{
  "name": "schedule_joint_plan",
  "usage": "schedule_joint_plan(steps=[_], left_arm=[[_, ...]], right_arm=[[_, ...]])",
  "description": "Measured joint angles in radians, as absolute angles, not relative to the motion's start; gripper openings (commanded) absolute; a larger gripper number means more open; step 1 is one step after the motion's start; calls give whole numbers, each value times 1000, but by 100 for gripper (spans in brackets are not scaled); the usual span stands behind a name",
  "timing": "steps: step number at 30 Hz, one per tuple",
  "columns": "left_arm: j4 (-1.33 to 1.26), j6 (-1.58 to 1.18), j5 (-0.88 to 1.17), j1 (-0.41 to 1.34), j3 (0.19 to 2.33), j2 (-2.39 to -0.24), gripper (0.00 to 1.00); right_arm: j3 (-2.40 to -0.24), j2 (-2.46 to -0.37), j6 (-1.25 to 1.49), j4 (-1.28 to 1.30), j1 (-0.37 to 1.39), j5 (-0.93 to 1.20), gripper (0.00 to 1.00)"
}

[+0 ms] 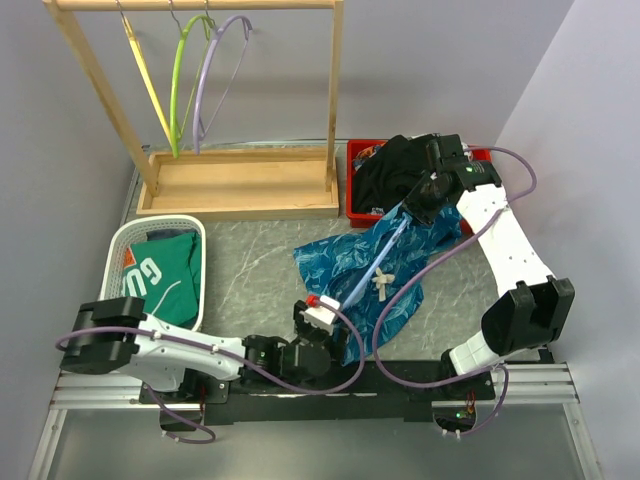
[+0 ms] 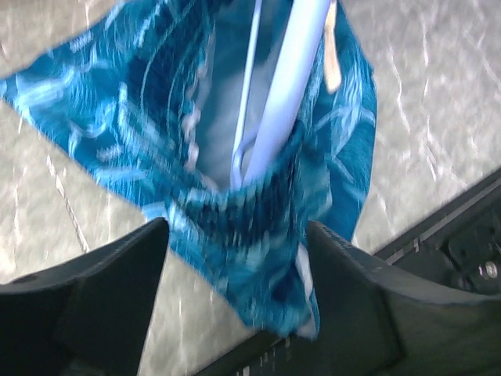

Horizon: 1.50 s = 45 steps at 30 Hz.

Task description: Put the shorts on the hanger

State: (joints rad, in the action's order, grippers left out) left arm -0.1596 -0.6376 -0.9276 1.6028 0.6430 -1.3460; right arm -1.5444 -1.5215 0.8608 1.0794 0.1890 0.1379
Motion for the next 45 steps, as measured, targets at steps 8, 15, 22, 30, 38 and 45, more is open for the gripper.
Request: schedule_joint_plan(steps=[8,15,22,30,38,45], left_arm=[[-441,-437,-915,1567,630,-1468,41],[-517,-336,-913,1546,660,-1490,43],[-540,-281,-883,1504,683,-1470,43],[-542,-268,-823,1468,692,-1468,43],[-543,-243,-787,1447,716,-1462,34],[-535,-206,-719,1440,725,-1448,1]], right_arm=[[-1544,-1514,867,1085,189,132,0],[-1526,-1491,867,1085,187,123,0],[-1493,-1473,878,1074,187,125,0],[-1480,-1457,884,1056,187,125,0],[-1451,-1437,898,1039,201,126,0],[-1451,-1436,910,1019,207,147,2]])
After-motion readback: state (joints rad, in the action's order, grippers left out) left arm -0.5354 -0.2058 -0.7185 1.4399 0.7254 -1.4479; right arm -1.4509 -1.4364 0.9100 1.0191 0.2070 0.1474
